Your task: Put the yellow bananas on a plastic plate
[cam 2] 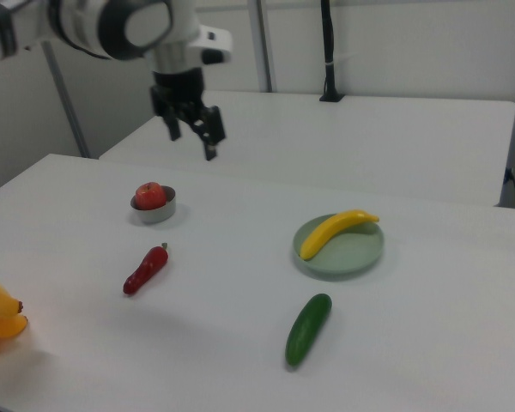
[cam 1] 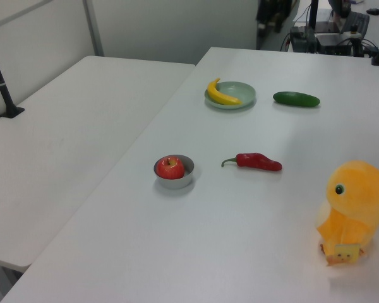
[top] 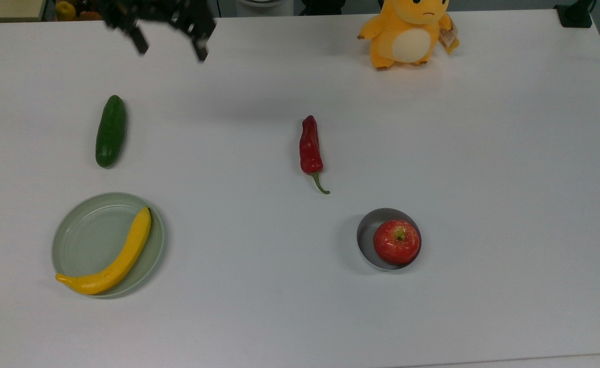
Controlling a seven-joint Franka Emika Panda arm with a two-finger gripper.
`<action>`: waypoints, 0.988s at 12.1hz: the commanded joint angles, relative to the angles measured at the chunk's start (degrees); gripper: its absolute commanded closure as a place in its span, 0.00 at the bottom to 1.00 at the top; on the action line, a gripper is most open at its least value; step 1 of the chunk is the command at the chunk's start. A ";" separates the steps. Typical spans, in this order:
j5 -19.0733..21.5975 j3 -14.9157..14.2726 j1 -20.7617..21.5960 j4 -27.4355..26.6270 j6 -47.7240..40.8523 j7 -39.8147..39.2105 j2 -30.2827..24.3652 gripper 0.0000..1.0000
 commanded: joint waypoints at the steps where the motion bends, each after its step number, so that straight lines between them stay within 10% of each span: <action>1: -0.13 -5.76 8.83 -5.55 -7.97 1.05 -9.05 0.00; 5: -0.22 -10.31 18.58 -7.05 -10.54 0.35 -11.36 0.00; 12: -1.71 -11.14 18.71 -10.65 1.59 -9.76 -9.51 0.00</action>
